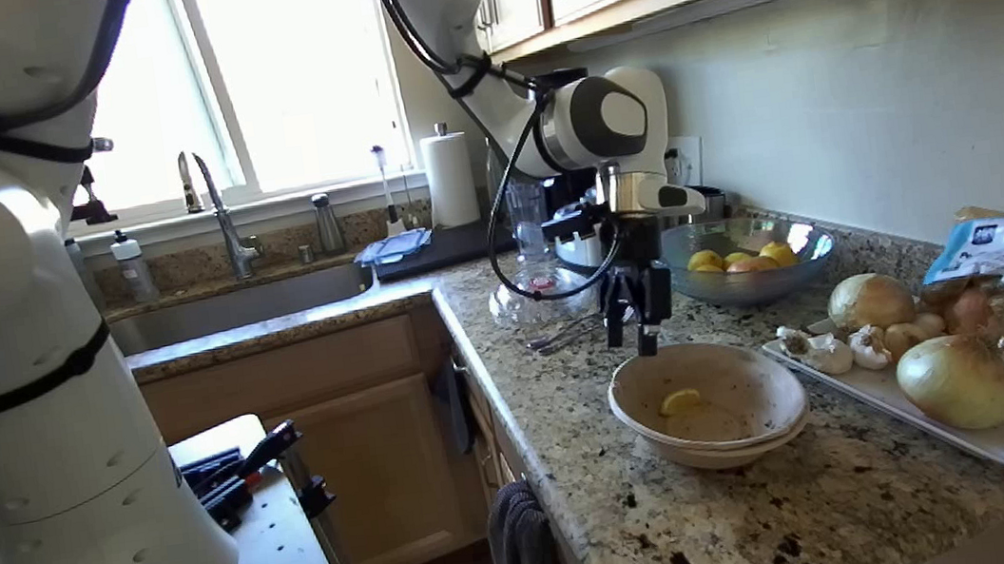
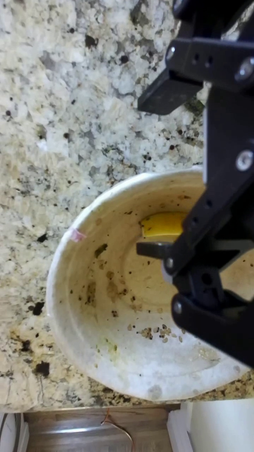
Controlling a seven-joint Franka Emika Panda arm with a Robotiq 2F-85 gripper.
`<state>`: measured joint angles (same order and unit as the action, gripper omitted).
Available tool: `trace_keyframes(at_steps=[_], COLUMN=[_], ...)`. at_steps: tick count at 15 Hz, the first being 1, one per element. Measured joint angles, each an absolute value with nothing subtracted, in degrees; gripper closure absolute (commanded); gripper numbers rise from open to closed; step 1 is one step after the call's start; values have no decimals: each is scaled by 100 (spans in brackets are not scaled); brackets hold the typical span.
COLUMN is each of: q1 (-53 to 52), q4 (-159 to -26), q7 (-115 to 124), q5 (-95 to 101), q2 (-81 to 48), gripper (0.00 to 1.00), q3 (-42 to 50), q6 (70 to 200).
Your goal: Pick the forks from the bowl and put it on the counter, then unstack the bowls
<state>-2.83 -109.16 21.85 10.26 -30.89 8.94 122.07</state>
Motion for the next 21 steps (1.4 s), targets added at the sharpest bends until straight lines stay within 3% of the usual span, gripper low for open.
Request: trace_keyframes(at_steps=[6,10,14,18,21], q1=[-218,-190,-164,-124,-118], q4=[-10916,-10915,-10912,-10869,-10843], q7=[2045,2008,1976,1879,1849], q5=[978,971,961,931,915], q2=[-3090,-3097,-3114,-3196,-3252], gripper=[10,24,26,61,81], q3=[894,894,894,894,894], q6=[12207,12207,12207,12207,12207])
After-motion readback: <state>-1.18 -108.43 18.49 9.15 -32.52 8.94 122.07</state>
